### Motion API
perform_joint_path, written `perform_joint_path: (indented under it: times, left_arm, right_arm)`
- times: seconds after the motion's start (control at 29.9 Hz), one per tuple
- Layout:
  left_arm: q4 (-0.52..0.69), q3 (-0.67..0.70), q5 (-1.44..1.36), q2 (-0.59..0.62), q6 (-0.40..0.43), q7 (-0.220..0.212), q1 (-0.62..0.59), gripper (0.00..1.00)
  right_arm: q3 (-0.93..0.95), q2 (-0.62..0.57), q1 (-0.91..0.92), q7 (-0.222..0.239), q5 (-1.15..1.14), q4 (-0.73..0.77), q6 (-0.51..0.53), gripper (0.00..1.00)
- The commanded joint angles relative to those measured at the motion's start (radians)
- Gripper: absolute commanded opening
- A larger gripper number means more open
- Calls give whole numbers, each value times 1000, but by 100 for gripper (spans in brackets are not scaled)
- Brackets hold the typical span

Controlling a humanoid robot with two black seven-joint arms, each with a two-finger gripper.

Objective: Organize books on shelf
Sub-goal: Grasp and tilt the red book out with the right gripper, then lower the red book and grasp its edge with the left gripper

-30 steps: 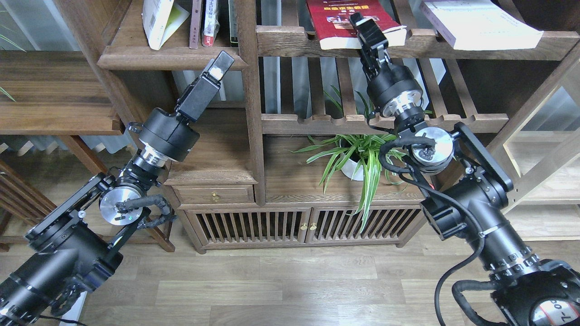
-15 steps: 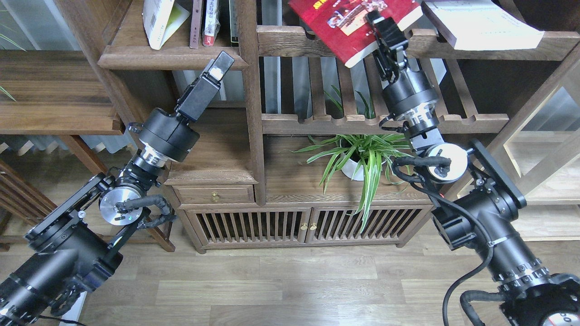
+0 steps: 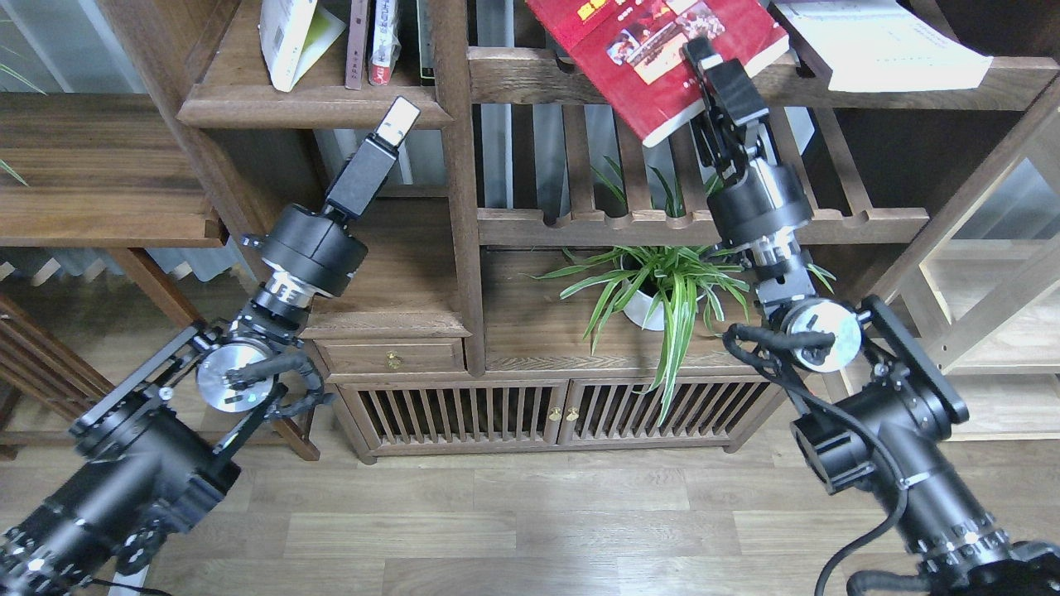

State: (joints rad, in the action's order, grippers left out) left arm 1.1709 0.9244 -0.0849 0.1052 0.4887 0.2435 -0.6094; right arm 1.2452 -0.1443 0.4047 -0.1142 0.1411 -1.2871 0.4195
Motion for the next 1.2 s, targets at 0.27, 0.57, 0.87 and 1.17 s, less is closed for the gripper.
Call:
perform_joint_path:
  times: [0.27,0.57,0.87,1.17]
  left_arm:
    - [-82,-9,109,-105,0,-3,-47,99]
    - [-82,-71,109,-105,0,-6,-69,99]
    - [-76,-111,114,-105,0,-6,-69,99]
    - [-83,-104,237,-105,0,-165,-75,98]
  right_arm:
    - [-1,61,-58,1,0,-23,69,2]
    - [-6,144,-69,5,-1,-24,69,2]
    - [-33,144,-96,7,0,-24,69,2]
    - [-101,144,-98,8,-1,-23,69,2]
